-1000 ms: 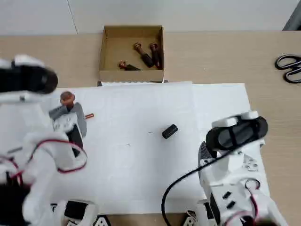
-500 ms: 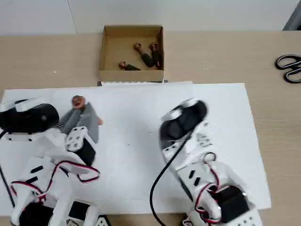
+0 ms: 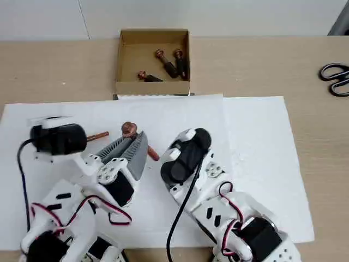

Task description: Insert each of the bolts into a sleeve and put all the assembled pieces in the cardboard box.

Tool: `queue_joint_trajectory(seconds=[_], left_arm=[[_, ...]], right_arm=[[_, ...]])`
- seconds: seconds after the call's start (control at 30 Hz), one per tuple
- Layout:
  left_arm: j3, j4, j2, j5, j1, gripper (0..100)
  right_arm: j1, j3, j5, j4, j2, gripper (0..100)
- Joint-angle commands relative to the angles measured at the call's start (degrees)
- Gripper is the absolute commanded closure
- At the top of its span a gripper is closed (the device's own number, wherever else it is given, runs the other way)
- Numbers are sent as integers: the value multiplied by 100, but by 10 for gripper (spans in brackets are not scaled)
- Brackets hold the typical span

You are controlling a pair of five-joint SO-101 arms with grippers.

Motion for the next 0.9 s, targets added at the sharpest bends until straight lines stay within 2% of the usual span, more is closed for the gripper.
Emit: queue_joint_trajectory(seconds=[0.0,0.43,0.63,0.87], left_arm=[[22,-193,-62,26,53,995],[207,-202,-53,26,132,995],[259,-220,-62,26,132,995],[268,-308,-44,26,132,995]], right_arm=[[-127,-35,70,-84,-40,996],[-136,-70,88,-92,-40,996],[-136,-79,325,-101,-40,996],[-470,-79,299,-101,-40,996]])
